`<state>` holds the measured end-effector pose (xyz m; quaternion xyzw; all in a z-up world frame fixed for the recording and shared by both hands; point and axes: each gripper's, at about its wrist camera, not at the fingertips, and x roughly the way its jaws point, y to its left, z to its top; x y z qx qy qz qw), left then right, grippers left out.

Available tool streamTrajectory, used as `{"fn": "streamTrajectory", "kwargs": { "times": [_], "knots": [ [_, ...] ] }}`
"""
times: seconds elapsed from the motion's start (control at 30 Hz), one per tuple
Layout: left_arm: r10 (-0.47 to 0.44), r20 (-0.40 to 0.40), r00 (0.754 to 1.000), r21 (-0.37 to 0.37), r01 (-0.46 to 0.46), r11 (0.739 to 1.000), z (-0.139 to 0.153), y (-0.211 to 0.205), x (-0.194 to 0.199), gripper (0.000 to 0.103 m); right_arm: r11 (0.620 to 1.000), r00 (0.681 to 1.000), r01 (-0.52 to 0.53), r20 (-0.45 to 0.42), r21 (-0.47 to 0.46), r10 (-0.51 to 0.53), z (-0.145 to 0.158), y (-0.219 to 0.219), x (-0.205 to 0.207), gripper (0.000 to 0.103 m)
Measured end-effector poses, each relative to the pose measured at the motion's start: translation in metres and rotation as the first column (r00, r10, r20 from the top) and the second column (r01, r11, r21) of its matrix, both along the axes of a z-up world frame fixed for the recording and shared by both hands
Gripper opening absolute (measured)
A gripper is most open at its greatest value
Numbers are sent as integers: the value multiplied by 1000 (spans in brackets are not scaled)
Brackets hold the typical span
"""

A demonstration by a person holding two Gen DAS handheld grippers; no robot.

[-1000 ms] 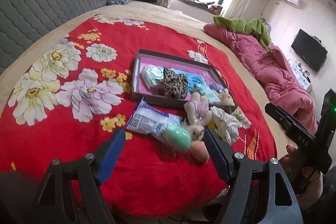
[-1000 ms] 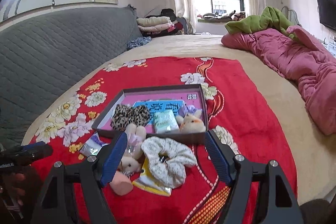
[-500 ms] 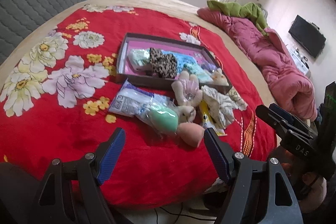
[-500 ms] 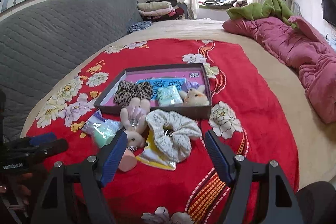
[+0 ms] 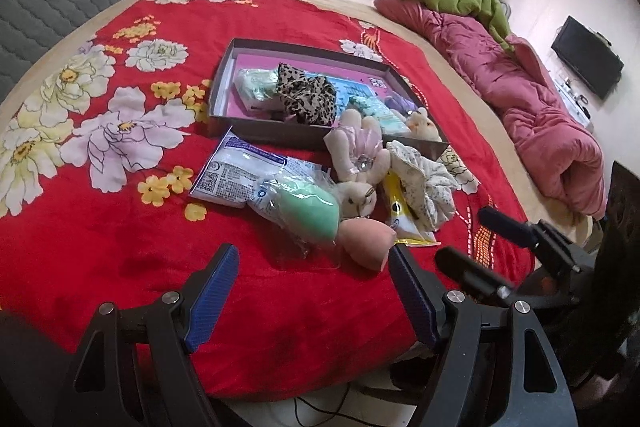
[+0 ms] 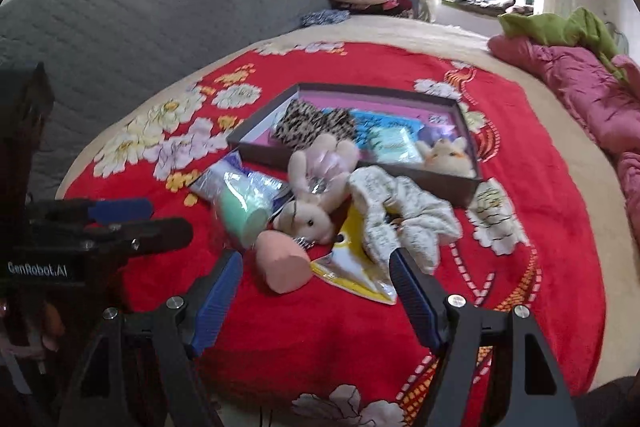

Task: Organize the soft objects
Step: 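Grasp the bagged green egg sponge with the left tool while the right tool grasps the pink sponge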

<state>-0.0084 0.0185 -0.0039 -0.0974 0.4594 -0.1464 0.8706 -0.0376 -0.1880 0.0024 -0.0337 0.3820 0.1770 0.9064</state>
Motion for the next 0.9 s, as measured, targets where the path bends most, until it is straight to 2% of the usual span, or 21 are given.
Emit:
{"fn": "streamTrajectory", "kwargs": {
  "times": [0.33, 0.5, 0.7, 0.9],
  "knots": [
    [-6, -48, 999, -9, 6, 1000, -22, -3, 24, 78, 994, 996, -86, -21, -60, 85, -24, 21, 11, 75],
    [-25, -64, 998, -16, 24, 1000, -29, -8, 29, 78, 993, 994, -108, -20, -50, 107, -28, 25, 13, 75],
    [-44, -72, 996, -8, 43, 999, -37, -15, 39, 78, 988, 991, -136, -8, -77, 135, -33, 30, 18, 75],
    [-38, -79, 996, -33, 36, 999, -41, -12, 50, 78, 976, 982, -185, 11, -117, 188, -37, 42, 22, 75]
  ]
}}
